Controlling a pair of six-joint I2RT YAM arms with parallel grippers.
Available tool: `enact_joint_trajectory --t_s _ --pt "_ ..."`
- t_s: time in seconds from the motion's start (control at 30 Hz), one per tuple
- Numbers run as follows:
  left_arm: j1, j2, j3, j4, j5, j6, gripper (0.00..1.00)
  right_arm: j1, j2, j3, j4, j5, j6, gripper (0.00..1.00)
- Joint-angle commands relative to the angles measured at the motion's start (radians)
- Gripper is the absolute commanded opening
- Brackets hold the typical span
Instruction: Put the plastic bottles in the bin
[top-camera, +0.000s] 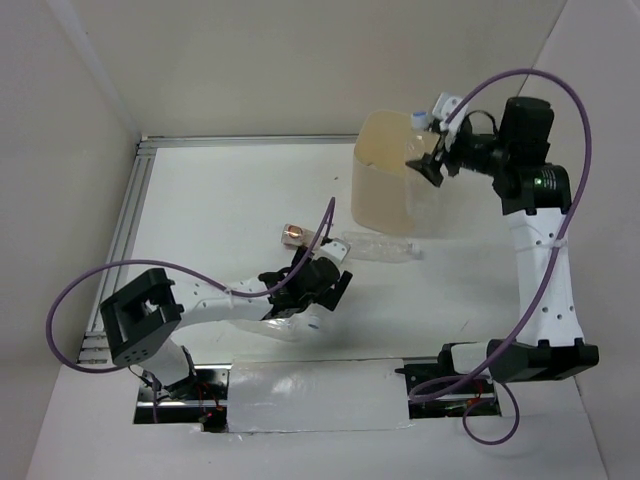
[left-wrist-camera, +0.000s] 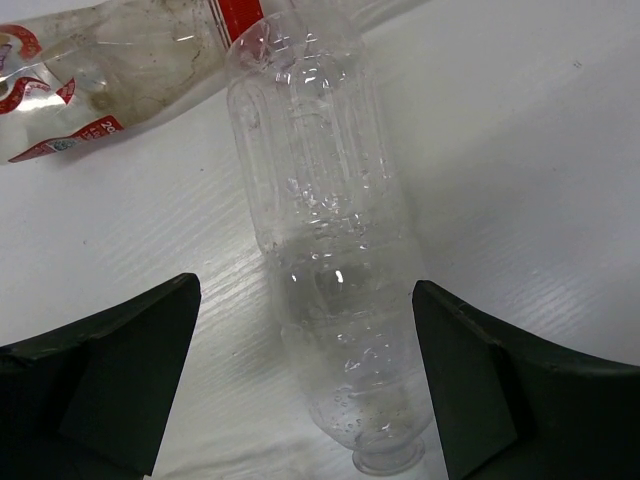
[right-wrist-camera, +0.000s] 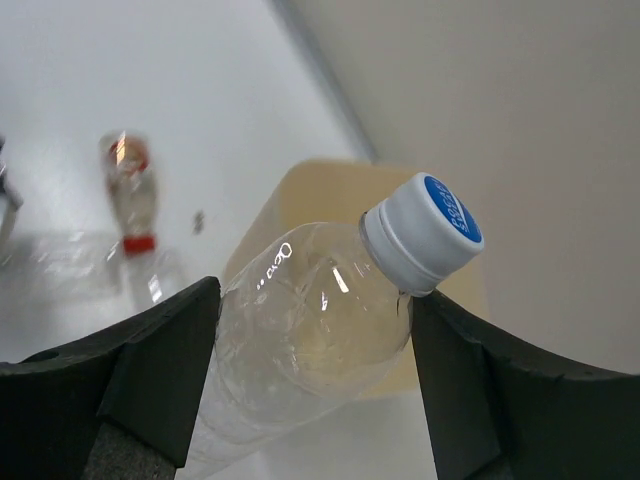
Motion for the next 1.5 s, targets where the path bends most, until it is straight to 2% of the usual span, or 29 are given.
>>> enact_joint_trajectory --t_s 0.0,0.03,0.07,0.17,0.23,0.33,0.37,0.4,0.47,0.5,0.63,0.67,0.77,0.8,0.87,0.9,0.93,1.0,1.03,1.07,1.1,1.13,1.17,1.23,1.27,1.3,1.37,1.4,1.47 --pt "-0.005 0.022 0.042 0.016 -0.027 -0.035 1.0 0.005 0.049 0.14 0.385 -0.07 0.26 0.0" --pt "-0.005 0.036 0.052 0.005 -0.027 -0.044 1.0 0.005 0.058 0.14 0.456 -0.05 0.386 0.0" --pt "-0.005 0.05 0.052 0.005 -0.027 -0.055 1.0 0.005 0.058 0.127 0.605 -0.02 0.447 0.0" --pt "-0.005 0.062 0.061 -0.016 -0.016 -0.066 1.0 0.027 0.058 0.046 0.822 0.1 0.527 0.0" --pt "-0.005 0.071 0.07 -0.016 -0.016 -0.066 1.0 0.045 0.072 0.033 0.855 0.202 0.505 0.0" --pt "-0.005 0.102 0.081 -0.026 -0.036 -0.066 1.0 0.054 0.125 0.004 0.855 0.257 0.468 0.0" --pt "-0.005 0.111 0.081 -0.026 -0.048 -0.066 1.0 0.054 0.15 -0.01 0.855 0.257 0.449 0.05" --pt "-0.005 0.111 0.081 -0.026 -0.048 -0.075 0.98 0.054 0.161 -0.033 0.832 0.269 0.434 0.28" --pt "-0.005 0.137 0.07 -0.01 -0.048 -0.075 0.95 0.054 0.179 -0.045 0.812 0.28 0.421 0.56" --pt "-0.005 0.137 0.07 -0.01 -0.048 -0.075 0.95 0.054 0.188 -0.061 0.8 0.293 0.421 0.77" --pt "-0.005 0.174 0.079 -0.01 -0.038 -0.084 0.86 0.054 0.179 -0.085 0.78 0.283 0.455 0.98" --pt "-0.005 0.174 0.079 -0.01 -0.029 -0.084 0.77 0.044 0.156 -0.094 0.78 0.283 0.466 1.0" --pt "-0.005 0.154 0.079 -0.01 -0.018 -0.084 0.53 0.025 0.112 -0.108 0.742 0.24 0.507 1.0" --pt "-0.005 0.122 0.079 -0.022 -0.018 -0.073 0.41 0.025 0.098 -0.136 0.716 0.228 0.516 1.0" --pt "-0.016 0.076 0.079 -0.035 -0.009 -0.058 0.32 0.014 0.063 -0.174 0.704 0.217 0.532 1.0" --pt "-0.028 0.027 0.099 -0.068 0.002 -0.044 0.25 0.005 0.028 -0.22 0.694 0.185 0.558 0.93" --pt "-0.043 0.027 0.099 -0.087 0.013 -0.035 0.22 -0.014 0.009 -0.243 0.685 0.185 0.558 0.87" --pt "-0.072 -0.065 0.112 -0.11 0.043 0.017 0.16 -0.042 -0.026 -0.292 0.674 0.136 0.584 0.6" --pt "-0.073 -0.099 0.121 -0.134 0.056 0.031 0.14 -0.071 -0.069 -0.32 0.665 0.127 0.593 0.31" --pt "-0.083 -0.132 0.134 -0.147 0.066 0.045 0.12 -0.085 -0.091 -0.378 0.665 0.117 0.593 0.2" --pt "-0.083 -0.198 0.135 -0.156 0.086 0.057 0.08 -0.097 -0.114 -0.406 0.665 0.104 0.602 0.12" --pt "-0.083 -0.23 0.157 -0.156 0.087 0.075 0.08 -0.119 -0.155 -0.43 0.665 0.103 0.602 0.07" --pt "-0.083 -0.26 0.167 -0.156 0.087 0.076 0.06 -0.13 -0.173 -0.474 0.645 0.09 0.602 0.06" --pt "-0.083 -0.309 0.209 -0.1 0.061 0.118 0.04 -0.159 -0.219 -0.511 0.616 0.054 0.59 0.13" --pt "-0.083 -0.309 0.232 -0.064 0.06 0.131 0.04 -0.168 -0.233 -0.554 0.589 0.045 0.578 0.22" --pt "-0.065 -0.3 0.257 0.015 0.06 0.143 0.04 -0.177 -0.247 -0.576 0.572 0.012 0.564 0.37" --pt "-0.024 -0.237 0.344 0.101 0.066 0.174 0.02 -0.193 -0.289 -0.634 0.512 -0.03 0.489 0.51" --pt "-0.007 -0.208 0.378 0.185 0.082 0.174 0.02 -0.193 -0.304 -0.653 0.492 -0.044 0.465 0.54" --pt "0.058 -0.101 0.502 0.249 0.148 0.174 0.02 -0.202 -0.347 -0.703 0.432 -0.079 0.365 0.55"
